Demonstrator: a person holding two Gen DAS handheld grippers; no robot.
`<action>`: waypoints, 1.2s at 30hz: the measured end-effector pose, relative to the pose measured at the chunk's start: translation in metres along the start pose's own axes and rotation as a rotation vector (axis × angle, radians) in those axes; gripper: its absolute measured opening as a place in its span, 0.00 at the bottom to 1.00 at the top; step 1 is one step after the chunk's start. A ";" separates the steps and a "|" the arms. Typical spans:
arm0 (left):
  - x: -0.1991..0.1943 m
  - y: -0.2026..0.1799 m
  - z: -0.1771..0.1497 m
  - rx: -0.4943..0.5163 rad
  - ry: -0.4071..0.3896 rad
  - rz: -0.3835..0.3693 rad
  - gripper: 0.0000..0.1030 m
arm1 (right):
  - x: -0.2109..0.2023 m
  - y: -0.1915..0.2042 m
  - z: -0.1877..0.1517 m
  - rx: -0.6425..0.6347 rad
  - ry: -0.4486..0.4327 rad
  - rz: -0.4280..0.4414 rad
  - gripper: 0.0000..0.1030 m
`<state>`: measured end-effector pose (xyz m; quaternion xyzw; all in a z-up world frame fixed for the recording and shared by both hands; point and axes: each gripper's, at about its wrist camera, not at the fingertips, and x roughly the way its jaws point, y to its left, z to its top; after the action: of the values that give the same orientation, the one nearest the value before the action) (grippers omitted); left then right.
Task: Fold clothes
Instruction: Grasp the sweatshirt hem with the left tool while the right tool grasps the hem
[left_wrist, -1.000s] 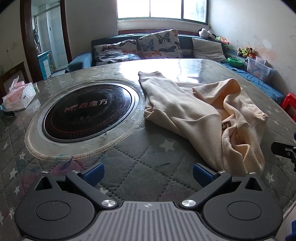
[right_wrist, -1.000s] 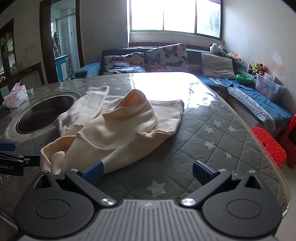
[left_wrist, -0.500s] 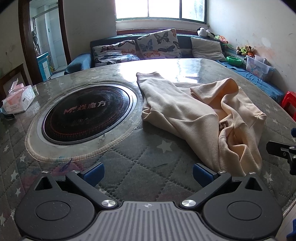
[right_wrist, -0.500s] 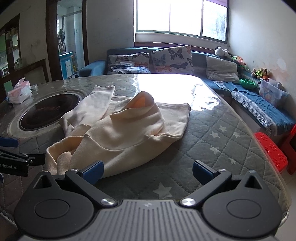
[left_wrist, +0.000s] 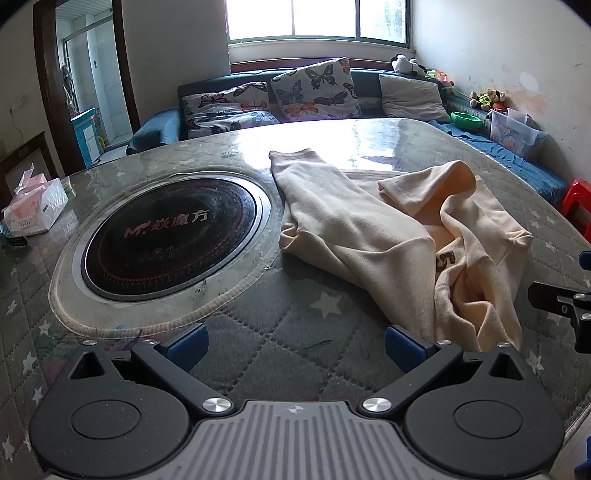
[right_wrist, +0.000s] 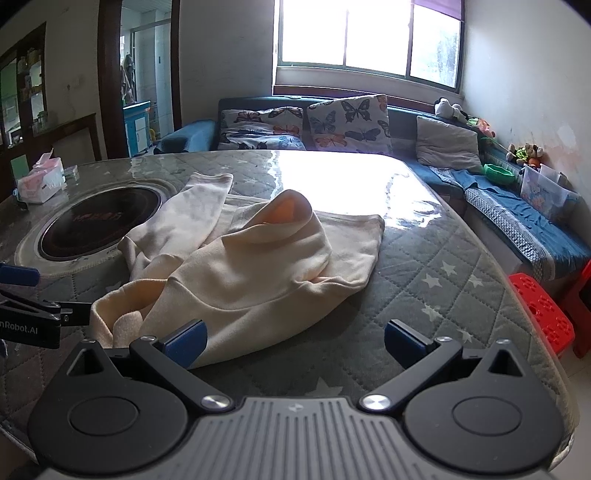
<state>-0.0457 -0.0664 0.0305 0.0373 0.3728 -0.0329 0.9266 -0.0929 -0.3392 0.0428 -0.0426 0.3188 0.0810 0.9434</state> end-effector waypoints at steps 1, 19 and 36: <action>0.001 0.000 0.001 0.000 0.001 -0.001 1.00 | 0.000 0.000 0.001 -0.002 0.000 0.000 1.00; 0.017 0.004 0.036 -0.013 -0.019 0.011 1.00 | 0.021 -0.010 0.032 -0.041 -0.021 -0.007 1.00; 0.053 -0.004 0.082 0.021 -0.023 -0.004 1.00 | 0.103 -0.020 0.090 -0.082 0.017 0.009 0.73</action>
<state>0.0483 -0.0798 0.0526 0.0462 0.3619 -0.0391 0.9303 0.0452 -0.3342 0.0516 -0.0805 0.3234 0.0976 0.9378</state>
